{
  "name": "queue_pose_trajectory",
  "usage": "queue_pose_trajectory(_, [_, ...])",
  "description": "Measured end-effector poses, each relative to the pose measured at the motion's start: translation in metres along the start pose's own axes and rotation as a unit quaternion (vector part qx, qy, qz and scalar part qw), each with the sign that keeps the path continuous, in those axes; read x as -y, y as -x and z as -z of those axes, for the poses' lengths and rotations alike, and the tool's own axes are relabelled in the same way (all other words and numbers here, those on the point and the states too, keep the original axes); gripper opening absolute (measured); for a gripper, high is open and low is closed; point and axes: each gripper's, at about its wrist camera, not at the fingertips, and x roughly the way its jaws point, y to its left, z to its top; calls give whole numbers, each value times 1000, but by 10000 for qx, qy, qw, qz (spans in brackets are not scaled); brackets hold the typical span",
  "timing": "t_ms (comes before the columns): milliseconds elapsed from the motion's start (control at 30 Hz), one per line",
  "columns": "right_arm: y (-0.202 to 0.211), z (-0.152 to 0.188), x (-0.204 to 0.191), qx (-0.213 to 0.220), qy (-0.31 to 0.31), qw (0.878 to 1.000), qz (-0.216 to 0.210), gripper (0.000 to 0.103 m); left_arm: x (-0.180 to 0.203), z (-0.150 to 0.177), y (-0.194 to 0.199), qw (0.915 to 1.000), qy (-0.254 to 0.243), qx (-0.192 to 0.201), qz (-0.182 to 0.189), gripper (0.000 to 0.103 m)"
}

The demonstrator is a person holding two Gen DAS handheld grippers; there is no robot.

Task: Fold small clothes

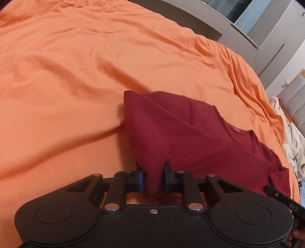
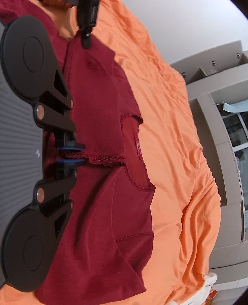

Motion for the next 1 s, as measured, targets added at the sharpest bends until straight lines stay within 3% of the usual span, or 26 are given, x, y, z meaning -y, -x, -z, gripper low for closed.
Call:
queue_pose_trajectory(100, [-2,2,-6,-89,166,9998,109,5,7,-2,6,9996,-136,103,-219,18])
queue_pose_trajectory(200, [-3,3,-7,-137,179,9996,143,5,5,-2,-7,9989,-162,-96,-420,19])
queue_pose_trajectory(333, [1,4,-8,-99,212,9997,90,8,-1,-2,-9,9993,-45,-90,-366,21])
queue_pose_trajectory(400, [6,5,-9,-84,272,9996,77,12,-2,-1,-5,9996,-21,-41,-280,27])
queue_pose_trajectory(467, [15,7,-13,-71,380,9992,65,20,-5,1,1,9997,55,-40,-247,36])
queue_pose_trajectory(533, [28,9,-19,-28,557,9984,78,47,-4,3,8,9998,121,-2,-169,54])
queue_pose_trajectory(600, [46,10,-26,28,815,9966,115,54,-4,5,19,9998,152,66,-95,68])
queue_pose_trajectory(733, [90,16,-33,171,815,9965,108,80,3,17,51,9993,-87,274,-235,84])
queue_pose_trajectory(867, [135,31,-39,122,893,9959,98,94,12,35,88,9975,-502,354,-356,92])
queue_pose_trajectory(933, [158,40,-42,131,1035,9944,153,102,18,45,109,9955,-714,467,-403,102])
queue_pose_trajectory(1000, [180,51,-48,156,1183,9926,230,103,26,57,130,9928,-953,609,-404,102])
